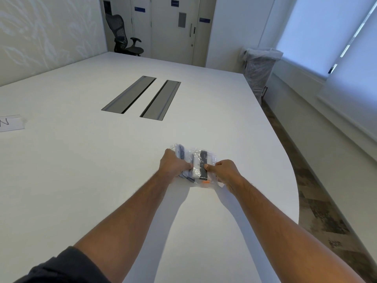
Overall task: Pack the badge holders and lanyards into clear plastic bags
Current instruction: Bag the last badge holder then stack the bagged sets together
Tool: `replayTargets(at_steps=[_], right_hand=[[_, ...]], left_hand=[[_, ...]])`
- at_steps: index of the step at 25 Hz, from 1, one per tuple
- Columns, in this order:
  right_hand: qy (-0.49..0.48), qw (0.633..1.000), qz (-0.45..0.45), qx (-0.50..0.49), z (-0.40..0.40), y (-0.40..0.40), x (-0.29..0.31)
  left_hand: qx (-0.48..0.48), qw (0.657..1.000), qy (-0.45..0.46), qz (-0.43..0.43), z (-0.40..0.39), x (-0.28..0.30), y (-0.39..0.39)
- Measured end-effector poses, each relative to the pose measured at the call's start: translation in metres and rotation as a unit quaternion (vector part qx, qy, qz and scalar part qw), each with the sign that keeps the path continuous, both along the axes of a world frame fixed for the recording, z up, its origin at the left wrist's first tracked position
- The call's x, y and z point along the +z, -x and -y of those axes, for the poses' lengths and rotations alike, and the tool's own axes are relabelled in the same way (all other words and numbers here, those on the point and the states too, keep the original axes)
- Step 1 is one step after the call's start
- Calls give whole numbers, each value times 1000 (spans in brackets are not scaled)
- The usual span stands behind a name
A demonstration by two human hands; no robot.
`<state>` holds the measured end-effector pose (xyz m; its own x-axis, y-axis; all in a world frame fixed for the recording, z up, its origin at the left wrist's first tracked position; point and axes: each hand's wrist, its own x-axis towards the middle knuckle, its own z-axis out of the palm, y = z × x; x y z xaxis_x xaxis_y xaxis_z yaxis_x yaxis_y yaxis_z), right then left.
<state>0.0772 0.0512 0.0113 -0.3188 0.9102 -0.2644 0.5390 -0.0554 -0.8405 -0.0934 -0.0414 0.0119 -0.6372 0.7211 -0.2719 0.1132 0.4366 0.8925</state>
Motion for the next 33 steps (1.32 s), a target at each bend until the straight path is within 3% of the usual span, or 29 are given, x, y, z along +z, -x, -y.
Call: replayTargets(at_steps=[14,23,33], right_hand=[[70,990,-115,28,81,24,8],[85,971,-165,148,126,91,17],[171,929,-219,243,198,185,26]], left_hand=[[55,990,-68,111,98,19,16],[172,971,-113,121,175,35,50],[278,939,-154,135,268,48,108]])
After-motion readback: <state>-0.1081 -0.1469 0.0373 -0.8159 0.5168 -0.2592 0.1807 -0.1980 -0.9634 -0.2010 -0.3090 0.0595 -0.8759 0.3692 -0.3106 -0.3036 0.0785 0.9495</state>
